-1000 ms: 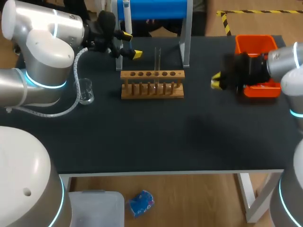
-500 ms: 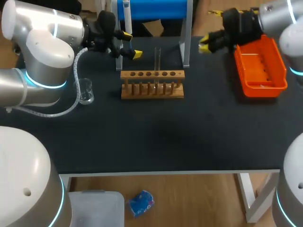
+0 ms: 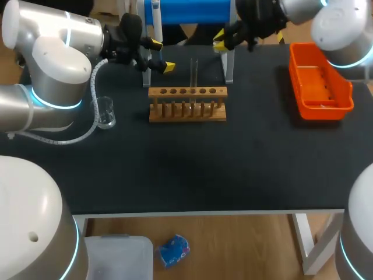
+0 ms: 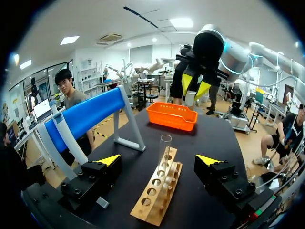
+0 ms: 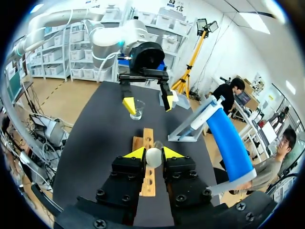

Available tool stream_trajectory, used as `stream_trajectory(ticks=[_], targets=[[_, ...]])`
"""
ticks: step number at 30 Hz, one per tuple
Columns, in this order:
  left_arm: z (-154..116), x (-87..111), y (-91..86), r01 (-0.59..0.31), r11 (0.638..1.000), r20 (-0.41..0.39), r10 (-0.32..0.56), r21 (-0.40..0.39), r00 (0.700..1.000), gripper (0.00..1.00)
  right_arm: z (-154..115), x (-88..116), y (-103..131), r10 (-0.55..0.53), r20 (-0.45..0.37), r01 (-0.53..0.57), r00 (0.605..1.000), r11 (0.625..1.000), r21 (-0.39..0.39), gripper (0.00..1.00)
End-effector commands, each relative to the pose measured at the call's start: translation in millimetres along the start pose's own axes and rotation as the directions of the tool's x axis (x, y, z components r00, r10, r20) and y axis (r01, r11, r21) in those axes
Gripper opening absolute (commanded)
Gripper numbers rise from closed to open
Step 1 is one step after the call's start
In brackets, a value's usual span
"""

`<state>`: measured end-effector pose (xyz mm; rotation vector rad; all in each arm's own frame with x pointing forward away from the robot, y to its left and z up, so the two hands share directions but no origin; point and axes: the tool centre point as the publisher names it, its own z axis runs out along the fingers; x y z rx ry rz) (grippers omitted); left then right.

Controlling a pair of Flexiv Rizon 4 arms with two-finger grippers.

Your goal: Invert the test tube, pick up the pipette, mount the tip to pipette, aspirate from beaker and dispense into the tube, eject the tip, return the pipette, and cap with the stopper.

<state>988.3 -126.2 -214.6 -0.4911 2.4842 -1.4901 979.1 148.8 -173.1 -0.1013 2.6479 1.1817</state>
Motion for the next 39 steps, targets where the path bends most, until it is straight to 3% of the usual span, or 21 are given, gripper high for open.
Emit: stream_trajectory(ticks=[1,23,27,39], targets=[[0,-1.3,-0.7,0.001,1.0,-0.005,-0.001,-0.004,1.0,1.0,17,-7,7,0.001,-0.009,-0.001,1.0,1.0,0.012,0.0],[0,-1.3,-0.7,0.001,1.0,-0.005,-0.001,-0.004,1.0,1.0,17,-7,7,0.001,-0.009,-0.001,1.0,1.0,0.012,0.0],[0,-1.3,-0.7,0.001,1.0,-0.005,-0.001,-0.004,1.0,1.0,21,-3,10,0.008,-0.032,-0.009,0.999,0.999,-0.037,0.0],[0,-1.3,-0.7,0.001,1.0,-0.005,-0.001,-0.004,1.0,1.0,34,-6,4,0.047,-0.04,-0.049,0.998,0.998,-0.047,0.0]])
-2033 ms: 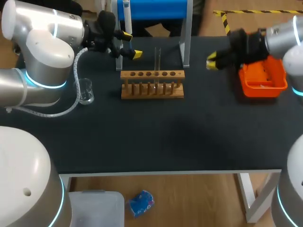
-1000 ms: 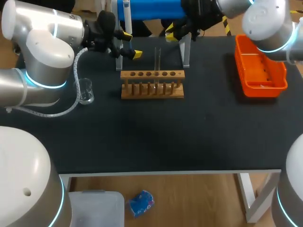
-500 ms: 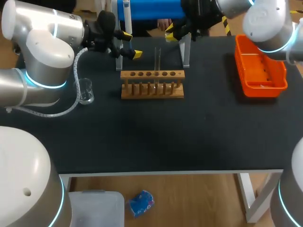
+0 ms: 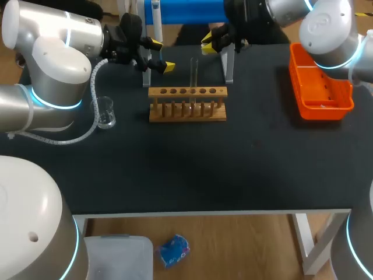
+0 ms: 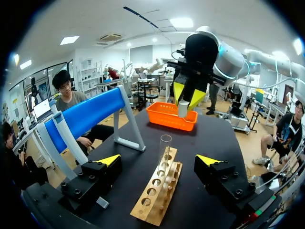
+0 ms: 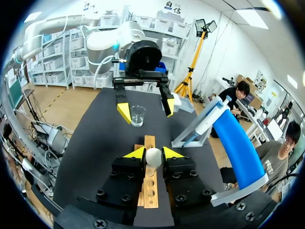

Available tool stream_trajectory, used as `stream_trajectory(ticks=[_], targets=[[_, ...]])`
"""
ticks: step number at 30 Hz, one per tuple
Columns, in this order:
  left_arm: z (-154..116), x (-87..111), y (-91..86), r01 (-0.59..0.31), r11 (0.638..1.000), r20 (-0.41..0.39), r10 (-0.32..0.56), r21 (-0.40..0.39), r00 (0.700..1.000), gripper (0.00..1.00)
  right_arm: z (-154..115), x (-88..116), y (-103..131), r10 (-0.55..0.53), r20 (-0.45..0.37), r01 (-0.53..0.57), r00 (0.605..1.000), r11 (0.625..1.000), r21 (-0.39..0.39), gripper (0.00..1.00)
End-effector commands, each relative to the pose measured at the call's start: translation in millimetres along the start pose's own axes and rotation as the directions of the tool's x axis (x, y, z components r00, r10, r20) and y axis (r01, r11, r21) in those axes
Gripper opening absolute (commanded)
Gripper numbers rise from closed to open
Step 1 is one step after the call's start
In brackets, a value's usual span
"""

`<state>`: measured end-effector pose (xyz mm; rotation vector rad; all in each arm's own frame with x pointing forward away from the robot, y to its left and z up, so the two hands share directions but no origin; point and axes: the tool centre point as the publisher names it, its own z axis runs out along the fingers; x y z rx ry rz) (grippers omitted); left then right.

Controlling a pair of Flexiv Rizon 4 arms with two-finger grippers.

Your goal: Invert the test tube, pick up the pipette, mount the tip to pipette, aspirate from beaker and dispense into the tube, eject the tip, return the pipette, and cap with the stopper.

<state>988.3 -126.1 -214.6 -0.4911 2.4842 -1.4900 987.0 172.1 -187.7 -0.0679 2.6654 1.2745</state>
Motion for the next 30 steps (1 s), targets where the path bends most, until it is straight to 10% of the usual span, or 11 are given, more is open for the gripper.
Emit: stream_trajectory(ticks=[1,30], targets=[[0,-1.3,-0.7,0.001,1.0,-0.005,-0.001,-0.004,1.0,1.0,7,-2,1,-0.001,-0.003,0.001,1.0,1.0,0.004,0.0],[0,-1.3,-0.7,0.001,1.0,-0.005,-0.001,-0.004,1.0,1.0,39,-13,-8,0.001,-0.002,-0.001,1.0,0.999,0.041,0.0]])
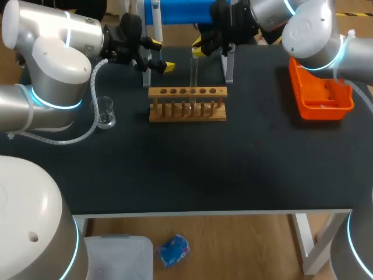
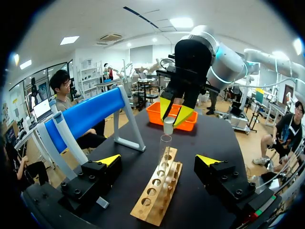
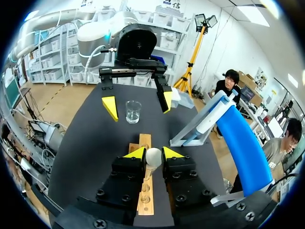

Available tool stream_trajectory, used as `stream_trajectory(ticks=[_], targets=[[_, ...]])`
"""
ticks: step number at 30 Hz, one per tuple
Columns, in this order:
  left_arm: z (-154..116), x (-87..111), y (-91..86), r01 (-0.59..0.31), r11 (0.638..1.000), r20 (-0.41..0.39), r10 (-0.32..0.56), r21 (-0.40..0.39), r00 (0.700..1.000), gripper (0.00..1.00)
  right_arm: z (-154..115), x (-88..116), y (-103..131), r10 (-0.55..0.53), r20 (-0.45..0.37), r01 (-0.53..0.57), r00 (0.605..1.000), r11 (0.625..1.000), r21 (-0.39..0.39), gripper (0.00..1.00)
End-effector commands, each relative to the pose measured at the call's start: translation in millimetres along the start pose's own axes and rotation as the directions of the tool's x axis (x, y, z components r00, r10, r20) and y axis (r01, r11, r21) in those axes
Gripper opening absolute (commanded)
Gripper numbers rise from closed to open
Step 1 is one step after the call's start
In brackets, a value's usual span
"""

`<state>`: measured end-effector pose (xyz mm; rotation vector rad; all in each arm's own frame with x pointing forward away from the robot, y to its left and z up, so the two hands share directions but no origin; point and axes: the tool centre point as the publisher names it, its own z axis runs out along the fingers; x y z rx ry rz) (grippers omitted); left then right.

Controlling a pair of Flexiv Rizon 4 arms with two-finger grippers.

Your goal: Invert the test tube, pick up the pipette, mount the tip to pipette, aspirate from beaker and dispense into the tube, eject the tip, return the pipette, and cap with the stopper.

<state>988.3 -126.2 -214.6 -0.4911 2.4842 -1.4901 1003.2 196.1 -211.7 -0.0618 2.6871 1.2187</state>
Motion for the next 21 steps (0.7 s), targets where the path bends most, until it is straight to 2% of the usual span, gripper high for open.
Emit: stream_trajectory(ticks=[1,21], targets=[[0,-1.3,-0.7,0.001,1.0,-0.005,-0.001,-0.004,1.0,1.0,4,-2,-3,0.004,-0.006,-0.004,1.0,1.0,0.001,0.0],[0,-1.3,-0.7,0.001,1.0,-0.005,-0.001,-0.004,1.0,1.0,9,5,-13,0.024,-0.024,-0.024,0.999,1.0,0.01,0.0]])
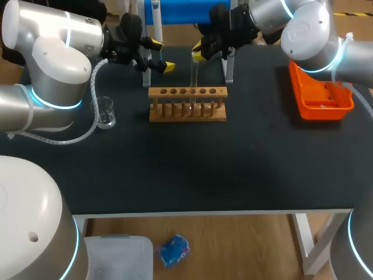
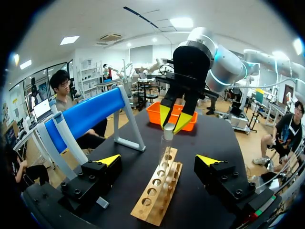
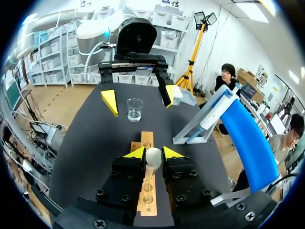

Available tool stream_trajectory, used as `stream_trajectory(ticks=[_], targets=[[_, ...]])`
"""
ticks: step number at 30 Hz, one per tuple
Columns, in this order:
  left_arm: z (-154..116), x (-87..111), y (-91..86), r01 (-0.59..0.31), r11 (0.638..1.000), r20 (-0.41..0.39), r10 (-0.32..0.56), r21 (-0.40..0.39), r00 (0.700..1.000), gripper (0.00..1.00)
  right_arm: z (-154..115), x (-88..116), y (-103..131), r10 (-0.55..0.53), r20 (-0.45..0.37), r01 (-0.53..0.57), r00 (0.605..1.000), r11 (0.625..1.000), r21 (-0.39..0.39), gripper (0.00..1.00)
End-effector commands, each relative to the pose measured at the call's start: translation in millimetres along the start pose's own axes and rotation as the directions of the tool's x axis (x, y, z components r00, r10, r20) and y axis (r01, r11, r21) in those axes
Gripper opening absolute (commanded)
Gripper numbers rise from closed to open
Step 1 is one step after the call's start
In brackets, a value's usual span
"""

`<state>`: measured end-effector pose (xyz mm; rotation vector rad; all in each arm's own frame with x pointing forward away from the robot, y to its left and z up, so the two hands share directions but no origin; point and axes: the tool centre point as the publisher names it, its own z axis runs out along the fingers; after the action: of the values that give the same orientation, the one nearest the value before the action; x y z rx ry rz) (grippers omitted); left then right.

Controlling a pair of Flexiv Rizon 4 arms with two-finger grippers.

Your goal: Invert the test tube, pick up the pipette, mount the tip to pipette, aspirate from beaker and dispense into the tube, eject the tip, return the pipette, and cap with the stopper.

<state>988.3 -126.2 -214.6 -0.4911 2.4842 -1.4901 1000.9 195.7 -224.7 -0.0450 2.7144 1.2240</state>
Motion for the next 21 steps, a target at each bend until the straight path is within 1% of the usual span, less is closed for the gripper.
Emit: stream_trajectory(ticks=[1,7,21], targets=[[0,-1.3,-0.7,0.001,1.0,-0.005,-0.001,-0.004,1.0,1.0,2,1,-4,0.004,-0.004,-0.004,1.0,1.0,0.006,0.0],[0,-1.3,-0.7,0.001,1.0,-0.005,-0.001,-0.004,1.0,1.0,3,1,-5,0.017,-0.001,-0.017,1.0,1.0,0.001,0.0],[0,-1.3,-0.7,0.001,1.0,-0.005,-0.001,-0.004,1.0,1.0,-6,-10,6,0.006,0.028,-0.006,1.0,1.0,-0.02,0.0]])
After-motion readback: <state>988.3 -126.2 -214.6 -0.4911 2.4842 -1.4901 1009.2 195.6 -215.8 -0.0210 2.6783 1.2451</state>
